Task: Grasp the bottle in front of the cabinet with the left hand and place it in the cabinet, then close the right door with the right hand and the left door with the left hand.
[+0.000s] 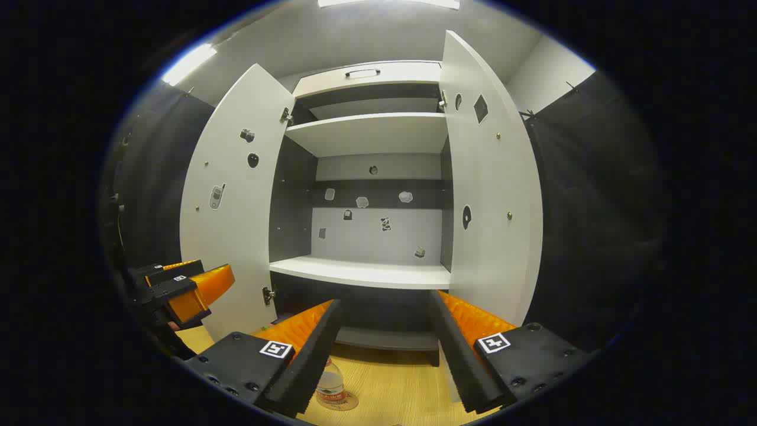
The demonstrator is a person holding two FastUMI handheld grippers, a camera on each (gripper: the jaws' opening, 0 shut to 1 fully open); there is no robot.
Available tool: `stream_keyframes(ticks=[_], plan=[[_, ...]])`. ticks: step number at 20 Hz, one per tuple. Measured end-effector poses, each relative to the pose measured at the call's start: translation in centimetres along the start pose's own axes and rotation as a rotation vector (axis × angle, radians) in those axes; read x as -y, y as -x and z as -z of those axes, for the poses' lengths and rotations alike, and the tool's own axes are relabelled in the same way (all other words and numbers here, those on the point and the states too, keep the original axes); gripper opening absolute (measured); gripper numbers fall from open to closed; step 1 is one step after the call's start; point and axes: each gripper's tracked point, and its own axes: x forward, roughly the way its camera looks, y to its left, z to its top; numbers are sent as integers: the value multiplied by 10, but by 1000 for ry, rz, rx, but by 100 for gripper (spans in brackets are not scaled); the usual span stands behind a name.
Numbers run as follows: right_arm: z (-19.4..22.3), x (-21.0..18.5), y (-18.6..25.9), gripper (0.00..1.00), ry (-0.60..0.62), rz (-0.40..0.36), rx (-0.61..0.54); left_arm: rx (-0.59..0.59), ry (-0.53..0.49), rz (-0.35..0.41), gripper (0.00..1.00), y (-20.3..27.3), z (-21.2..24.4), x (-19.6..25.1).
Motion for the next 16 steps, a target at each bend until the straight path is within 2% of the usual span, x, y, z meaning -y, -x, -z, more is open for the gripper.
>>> stream_keyframes(ticks=[9,10,11,16], plan=[[0,-2,-1,98,-14,-2,4,5,-11,-22,92,6,-3,-10],[0,-2,0,98,-14,-2,5,6,-13,-23,94,7,-3,-11],[0,-2,1,98,-13,-2,6,7,-16,-23,92,8,-4,-11],[0,-1,3,98,-16,1,2,14,-12,-5,94,4,-5,-4]])
